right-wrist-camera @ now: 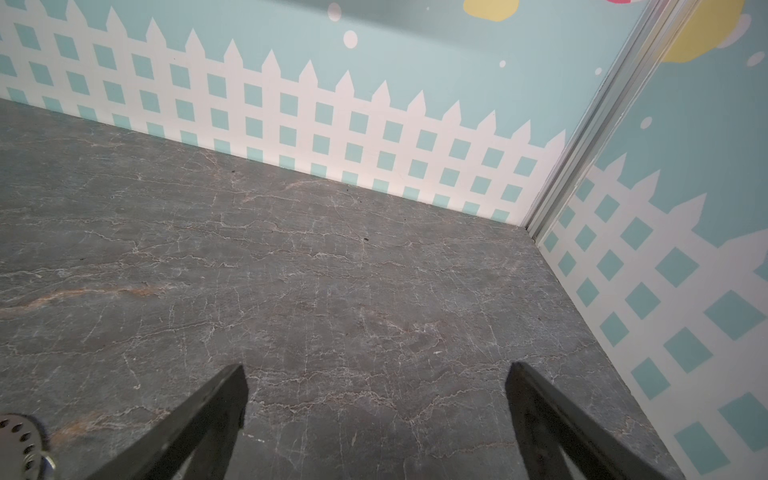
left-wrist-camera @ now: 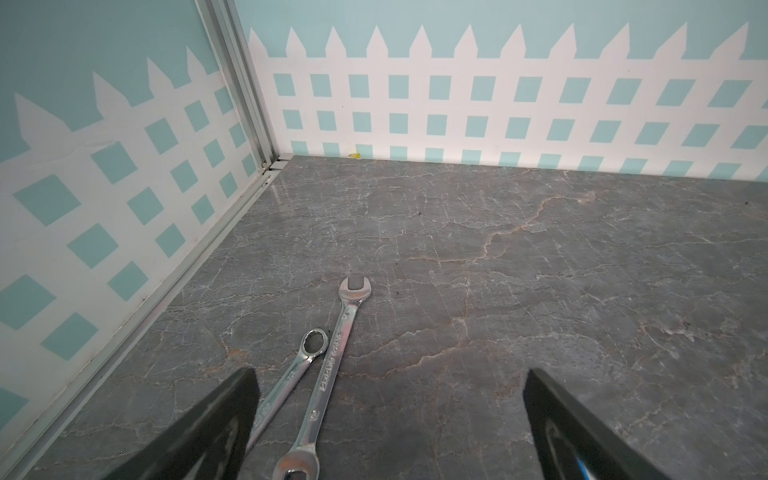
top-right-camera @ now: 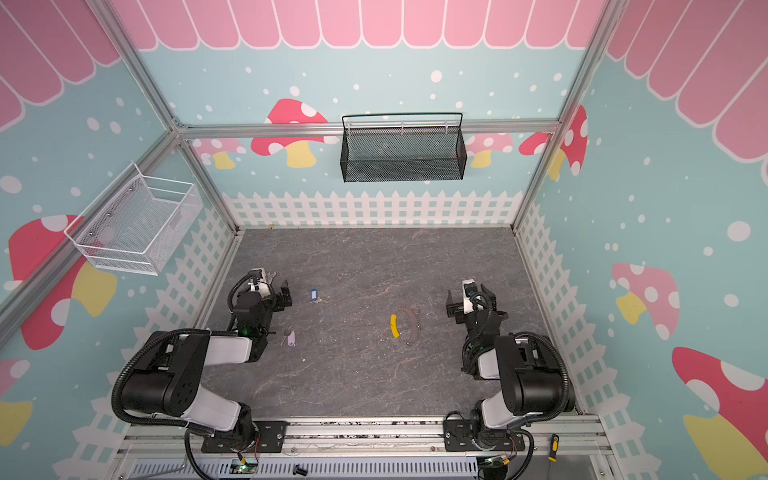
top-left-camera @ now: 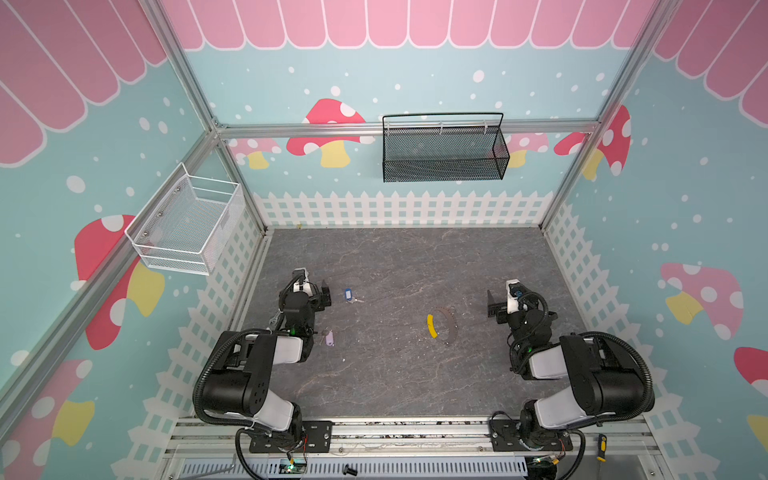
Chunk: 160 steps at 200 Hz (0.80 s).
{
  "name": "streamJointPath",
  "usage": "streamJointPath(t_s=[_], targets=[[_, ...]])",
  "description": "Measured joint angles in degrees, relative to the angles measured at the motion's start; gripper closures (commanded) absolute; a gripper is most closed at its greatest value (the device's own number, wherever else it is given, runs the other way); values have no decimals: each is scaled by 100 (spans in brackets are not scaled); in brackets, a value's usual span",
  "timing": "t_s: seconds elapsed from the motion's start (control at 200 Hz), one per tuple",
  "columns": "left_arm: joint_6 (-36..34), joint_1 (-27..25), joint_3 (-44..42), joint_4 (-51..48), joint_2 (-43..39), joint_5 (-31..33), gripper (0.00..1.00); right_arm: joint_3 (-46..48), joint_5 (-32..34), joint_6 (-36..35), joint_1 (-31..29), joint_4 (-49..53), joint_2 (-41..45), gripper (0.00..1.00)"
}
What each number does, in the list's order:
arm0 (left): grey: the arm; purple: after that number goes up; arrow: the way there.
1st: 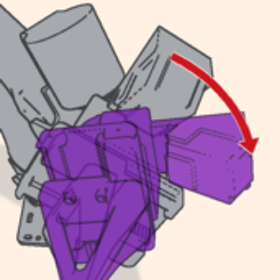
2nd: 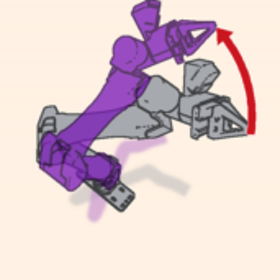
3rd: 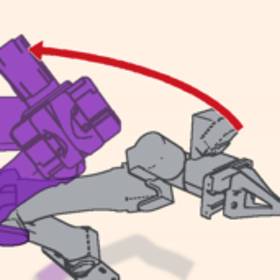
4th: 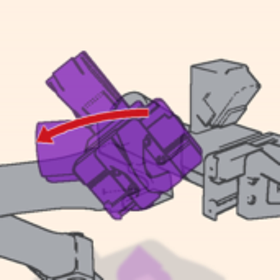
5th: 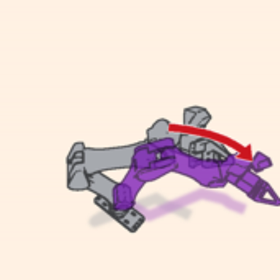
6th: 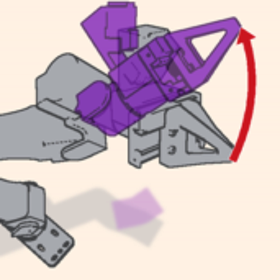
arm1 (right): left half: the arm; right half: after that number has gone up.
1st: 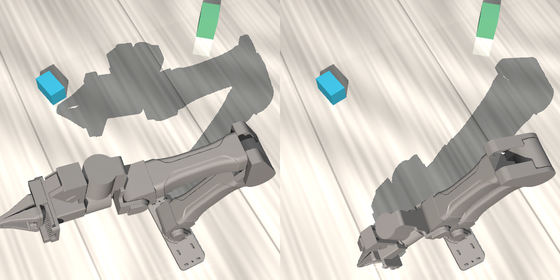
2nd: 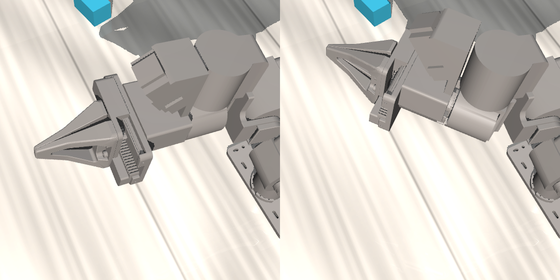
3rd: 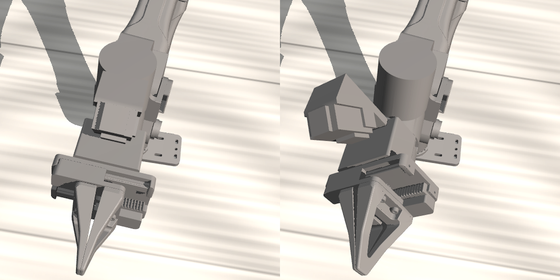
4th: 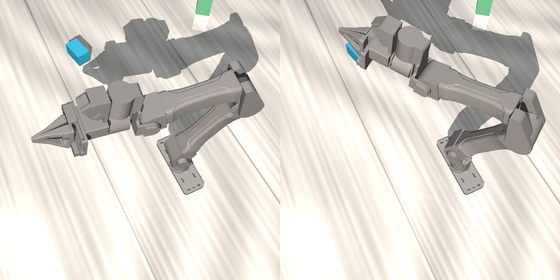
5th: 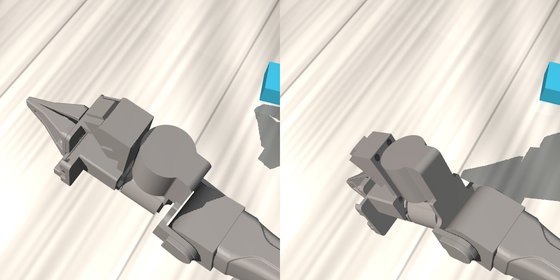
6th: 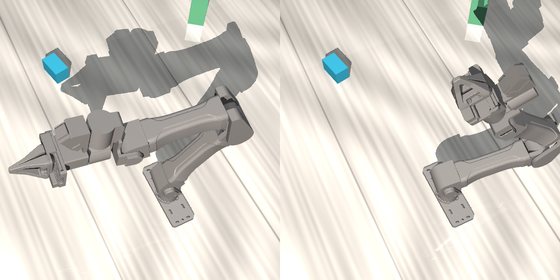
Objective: Put the keys on the keyring
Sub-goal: 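Move both grippers from rest toward the steel keyring plate at table center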
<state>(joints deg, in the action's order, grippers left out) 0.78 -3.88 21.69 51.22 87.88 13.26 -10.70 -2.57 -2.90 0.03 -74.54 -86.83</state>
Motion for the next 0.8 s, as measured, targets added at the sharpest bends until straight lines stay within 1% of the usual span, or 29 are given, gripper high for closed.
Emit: streamJointPath(t_s=[0.13,0.195,0.23,0.275,0.34,0.41,0.47,0.515,0.55,0.6,0.63,0.64,0.665,0.74,0.745,0.8], targets=[[13,0,0,0,0,-4,0,0,0,2,0,0,0,3],[13,0,0,0,0,-7,0,0,0,-7,0,0,0,10],[17,2,0,0,0,-17,0,0,-7,-4,0,0,0,12],[28,11,0,-2,0,-24,0,0,-39,-15,0,4,7,13],[42,46,0,-13,-4,-42,0,-2,-157,-33,0,98,90,12],[52,81,-2,-179,-138,-68,0,-72,-278,-68,0,494,372,14],[52,87,-2,-433,-422,-105,0,-291,-481,-122,0,1054,704,14],[48,83,15,-772,-839,-157,0,-616,-699,-188,2,1604,918,18],[50,74,63,-1051,-1123,-232,0,-973,-909,-260,2,2083,1075,19],[55,57,251,-1510,-1539,-361,1,-1453,-1163,-332,2,2715,1193,23],[76,26,433,-1803,-1731,-422,1,-1805,-1368,-420,0,3215,1231,28],[96,4,507,-1917,-1799,-459,2,-1971,-1469,-527,0,3449,1235,31],[118,-35,673,-2140,-1915,-527,2,-2188,-1615,-553,0,3762,1235,33],[214,-251,1108,-2726,-2214,-782,3,-2868,-2157,-1069,-2,4859,1224,34],[216,-269,1134,-2769,-2236,-800,3,-2957,-2275,-1185,-2,5042,1224,34],[271,-525,1335,-3130,-2396,-964,4,-3154,-2594,-1506,-2,5584,1224,38]])
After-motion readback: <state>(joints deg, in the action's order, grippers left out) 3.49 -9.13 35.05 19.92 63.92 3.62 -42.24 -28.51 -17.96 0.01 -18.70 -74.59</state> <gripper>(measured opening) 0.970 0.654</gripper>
